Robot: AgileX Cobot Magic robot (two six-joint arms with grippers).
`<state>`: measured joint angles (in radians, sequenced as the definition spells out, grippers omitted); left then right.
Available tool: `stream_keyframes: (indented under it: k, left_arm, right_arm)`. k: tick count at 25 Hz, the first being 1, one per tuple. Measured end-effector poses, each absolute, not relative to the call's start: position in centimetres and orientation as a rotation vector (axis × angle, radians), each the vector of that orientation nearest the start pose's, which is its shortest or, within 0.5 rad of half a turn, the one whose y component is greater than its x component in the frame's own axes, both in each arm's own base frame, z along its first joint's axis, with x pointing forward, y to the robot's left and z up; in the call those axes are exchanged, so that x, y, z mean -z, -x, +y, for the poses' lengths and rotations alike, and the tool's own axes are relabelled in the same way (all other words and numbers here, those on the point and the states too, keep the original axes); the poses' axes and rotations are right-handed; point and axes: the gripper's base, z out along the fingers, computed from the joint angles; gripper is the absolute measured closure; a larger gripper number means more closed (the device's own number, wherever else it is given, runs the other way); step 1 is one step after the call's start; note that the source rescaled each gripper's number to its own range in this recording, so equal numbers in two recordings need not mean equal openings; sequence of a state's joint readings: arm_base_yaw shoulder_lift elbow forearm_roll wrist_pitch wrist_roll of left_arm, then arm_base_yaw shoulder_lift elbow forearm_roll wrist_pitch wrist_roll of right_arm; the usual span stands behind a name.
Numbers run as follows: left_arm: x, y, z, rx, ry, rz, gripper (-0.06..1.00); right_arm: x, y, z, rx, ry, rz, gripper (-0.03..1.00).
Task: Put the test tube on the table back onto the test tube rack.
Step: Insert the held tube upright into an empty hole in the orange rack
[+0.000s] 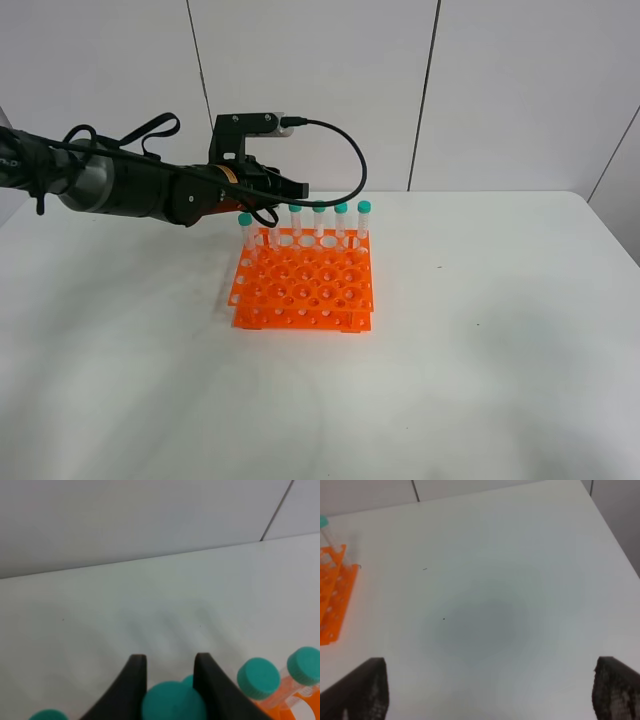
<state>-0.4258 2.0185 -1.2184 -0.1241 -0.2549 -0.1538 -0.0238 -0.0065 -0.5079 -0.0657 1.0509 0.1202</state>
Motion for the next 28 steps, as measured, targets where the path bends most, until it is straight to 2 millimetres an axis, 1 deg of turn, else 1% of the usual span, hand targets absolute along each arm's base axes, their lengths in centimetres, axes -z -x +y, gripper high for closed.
stream_keyframes:
  k: [11, 20, 28]
  left_arm:
    - [-17.3, -40.6, -18.0, 0.409, -0.135, 2.022, 0.94]
    - [-17.2, -40.5, -18.0, 0.379, -0.182, 2.027, 0.94]
    - [-15.9, -39.6, -17.6, 0.375, -0.170, 2.055, 0.94]
  right_arm:
    - [-28.0, 0.7, -0.5, 0.017, -0.148, 2.013, 0.11]
    - [-28.0, 0.7, -0.5, 0.017, -0.148, 2.013, 0.11]
    - [-28.0, 0.7, -0.5, 0.017, -0.148, 2.013, 0.11]
